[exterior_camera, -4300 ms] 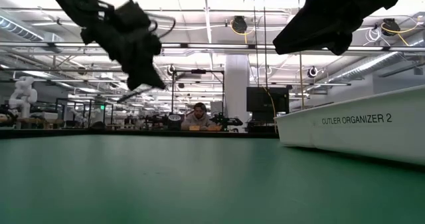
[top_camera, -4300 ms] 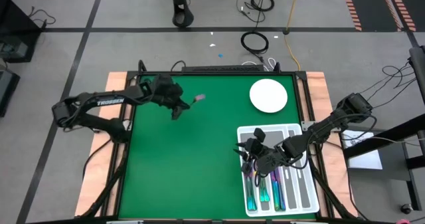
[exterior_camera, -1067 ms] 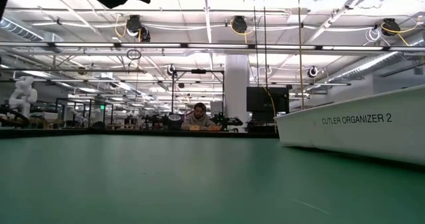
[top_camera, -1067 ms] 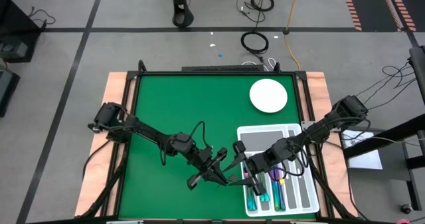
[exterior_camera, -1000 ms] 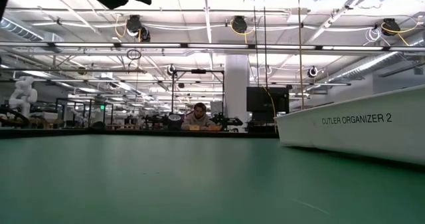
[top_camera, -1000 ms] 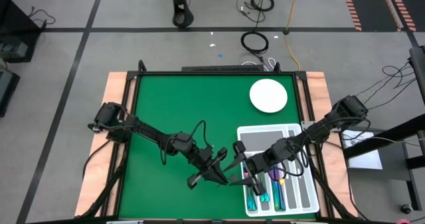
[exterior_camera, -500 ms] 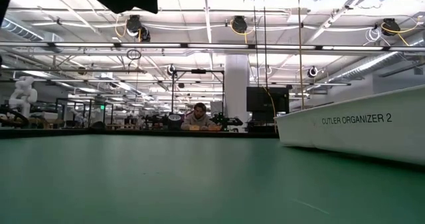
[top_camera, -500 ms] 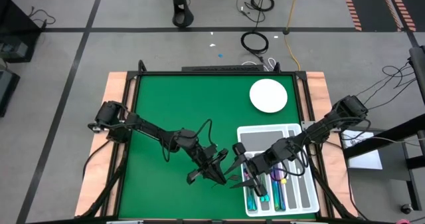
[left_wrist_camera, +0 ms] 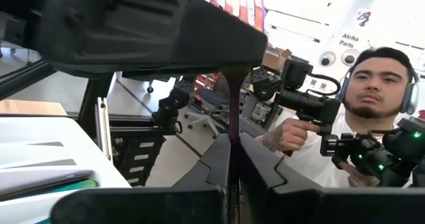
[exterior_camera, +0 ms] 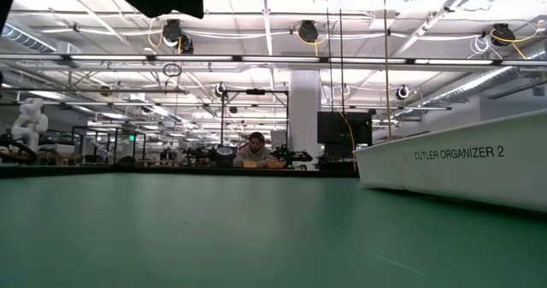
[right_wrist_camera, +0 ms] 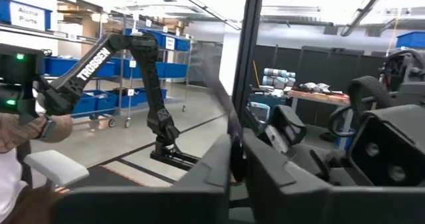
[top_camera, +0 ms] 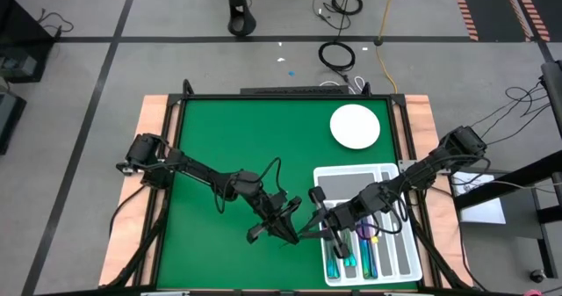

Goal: Sort silverware
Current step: Put the fork into the utensil organizer

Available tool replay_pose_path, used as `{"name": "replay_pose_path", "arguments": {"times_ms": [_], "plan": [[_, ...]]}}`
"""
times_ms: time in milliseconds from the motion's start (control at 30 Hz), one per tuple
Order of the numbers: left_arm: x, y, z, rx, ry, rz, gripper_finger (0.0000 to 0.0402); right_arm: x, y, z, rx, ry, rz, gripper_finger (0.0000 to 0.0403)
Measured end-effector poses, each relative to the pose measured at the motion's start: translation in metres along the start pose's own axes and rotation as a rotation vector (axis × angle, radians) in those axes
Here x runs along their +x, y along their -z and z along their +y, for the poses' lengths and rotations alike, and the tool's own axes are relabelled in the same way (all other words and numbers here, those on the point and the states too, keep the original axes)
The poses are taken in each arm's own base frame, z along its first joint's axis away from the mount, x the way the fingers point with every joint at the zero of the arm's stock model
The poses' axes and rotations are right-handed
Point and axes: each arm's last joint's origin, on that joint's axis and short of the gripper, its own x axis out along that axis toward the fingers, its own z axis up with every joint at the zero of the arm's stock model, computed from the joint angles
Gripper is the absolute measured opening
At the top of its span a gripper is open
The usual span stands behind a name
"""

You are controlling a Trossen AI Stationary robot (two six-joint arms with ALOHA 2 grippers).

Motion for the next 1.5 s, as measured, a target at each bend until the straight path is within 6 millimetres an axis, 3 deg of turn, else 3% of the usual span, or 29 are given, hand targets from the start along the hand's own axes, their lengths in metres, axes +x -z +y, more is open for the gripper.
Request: {"name": "replay_pose_path", "arguments": {"times_ms": [267, 600, 800, 900, 1033, 1233, 1367, 1500], "plan": [[-0.001, 0.000, 0.000, 0.007, 0.029, 0.013, 0.0034, 0.000, 0.000, 0.000, 0.019, -0.006, 0.000, 0.0003], [-0.022, -0.008, 0.021, -0.037, 0.128, 0.110, 0.0153, 0.000, 0.002, 0.000, 0.165, 0.008, 0.030, 0.0001], [-0.048, -0.008, 0.031, -0.114, -0.138, 0.261, 0.0165, -0.006, -0.004, 0.003, 0.240, 0.019, 0.101, 0.0000], [-0.060, -0.010, 0.019, -0.067, -0.342, 0.384, 0.0165, -0.011, -0.006, 0.009, 0.242, 0.078, 0.147, 0.0000], [-0.066, -0.017, -0.012, -0.001, -0.524, 0.503, 0.0166, -0.018, -0.011, 0.016, 0.269, 0.163, 0.197, 0.0000], [-0.055, -0.020, -0.066, 0.184, -0.663, 0.546, 0.0166, -0.032, -0.022, 0.013, 0.546, 0.236, 0.255, 0.0000], [-0.045, -0.012, -0.090, 0.275, -0.730, 0.552, 0.0166, -0.047, -0.024, 0.007, 0.659, 0.308, 0.369, 0.0000], [-0.044, 0.009, -0.104, 0.328, -0.803, 0.579, 0.0166, -0.059, -0.017, 0.005, 0.765, 0.398, 0.492, 0.0000]]}}
